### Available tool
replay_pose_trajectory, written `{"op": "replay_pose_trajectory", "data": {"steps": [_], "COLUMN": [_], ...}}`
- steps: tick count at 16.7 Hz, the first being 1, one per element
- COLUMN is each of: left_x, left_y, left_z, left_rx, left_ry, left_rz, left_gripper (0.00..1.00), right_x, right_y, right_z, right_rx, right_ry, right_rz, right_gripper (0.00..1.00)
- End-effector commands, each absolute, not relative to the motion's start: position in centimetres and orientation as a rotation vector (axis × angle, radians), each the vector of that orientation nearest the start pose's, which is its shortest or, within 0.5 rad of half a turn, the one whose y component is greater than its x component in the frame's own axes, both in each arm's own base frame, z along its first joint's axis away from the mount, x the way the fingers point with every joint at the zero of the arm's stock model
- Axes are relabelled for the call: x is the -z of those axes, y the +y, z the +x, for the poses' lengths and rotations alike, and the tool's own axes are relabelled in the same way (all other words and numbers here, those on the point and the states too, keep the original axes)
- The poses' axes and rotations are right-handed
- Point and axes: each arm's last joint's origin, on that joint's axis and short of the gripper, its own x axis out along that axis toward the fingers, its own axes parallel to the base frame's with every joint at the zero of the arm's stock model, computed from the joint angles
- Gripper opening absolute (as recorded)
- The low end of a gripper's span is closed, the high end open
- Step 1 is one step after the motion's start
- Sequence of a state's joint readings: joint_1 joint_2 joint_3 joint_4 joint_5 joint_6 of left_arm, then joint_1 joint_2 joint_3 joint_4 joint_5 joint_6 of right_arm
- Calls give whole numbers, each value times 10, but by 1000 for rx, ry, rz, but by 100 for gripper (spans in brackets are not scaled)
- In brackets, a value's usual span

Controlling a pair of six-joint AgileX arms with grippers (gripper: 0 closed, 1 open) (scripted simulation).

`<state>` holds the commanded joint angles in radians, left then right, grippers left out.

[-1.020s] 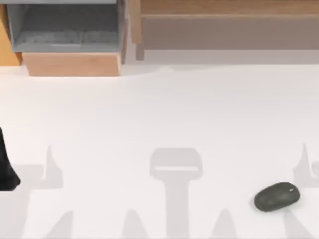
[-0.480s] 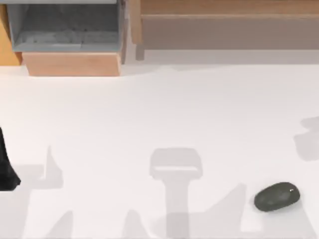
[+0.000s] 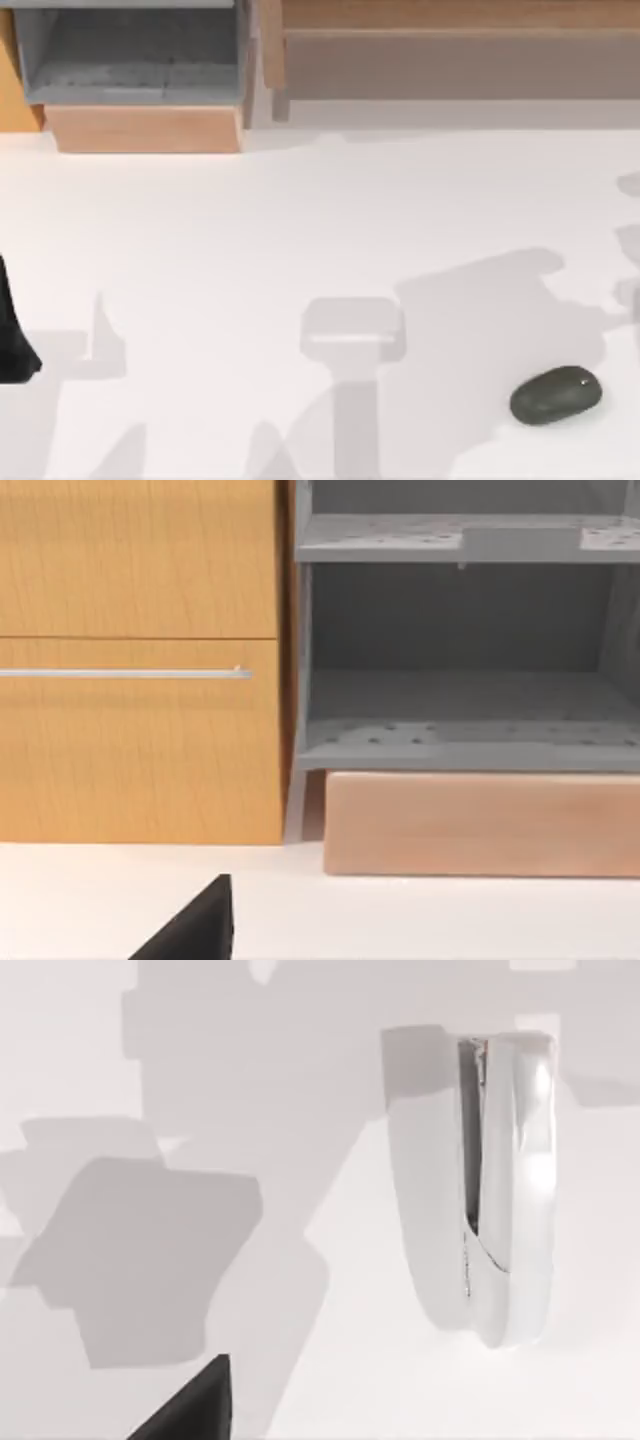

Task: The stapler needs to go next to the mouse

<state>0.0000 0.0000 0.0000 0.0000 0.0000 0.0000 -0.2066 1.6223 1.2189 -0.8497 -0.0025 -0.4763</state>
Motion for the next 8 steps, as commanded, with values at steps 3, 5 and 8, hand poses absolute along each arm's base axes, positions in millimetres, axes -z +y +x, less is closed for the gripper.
{"op": "replay_pose_trajectory", "data": {"steps": [3, 5, 8], "left_x": [-160, -160, -160], "left_y": [-1, -1, -1], "left_z": [106, 106, 106], "left_rx": [0, 0, 0], "left_ry": [0, 0, 0], "left_rz": [0, 0, 0], "left_gripper": [100, 100, 100], "right_x": [-203, -186, -171], "right_y": [-81, -91, -101], "right_z": [350, 368, 384], "right_rx": [-197, -237, -274], "right_ry": [1411, 1485, 1544], "right_rz": [-285, -280, -276], "right_gripper": [100, 100, 100]}}
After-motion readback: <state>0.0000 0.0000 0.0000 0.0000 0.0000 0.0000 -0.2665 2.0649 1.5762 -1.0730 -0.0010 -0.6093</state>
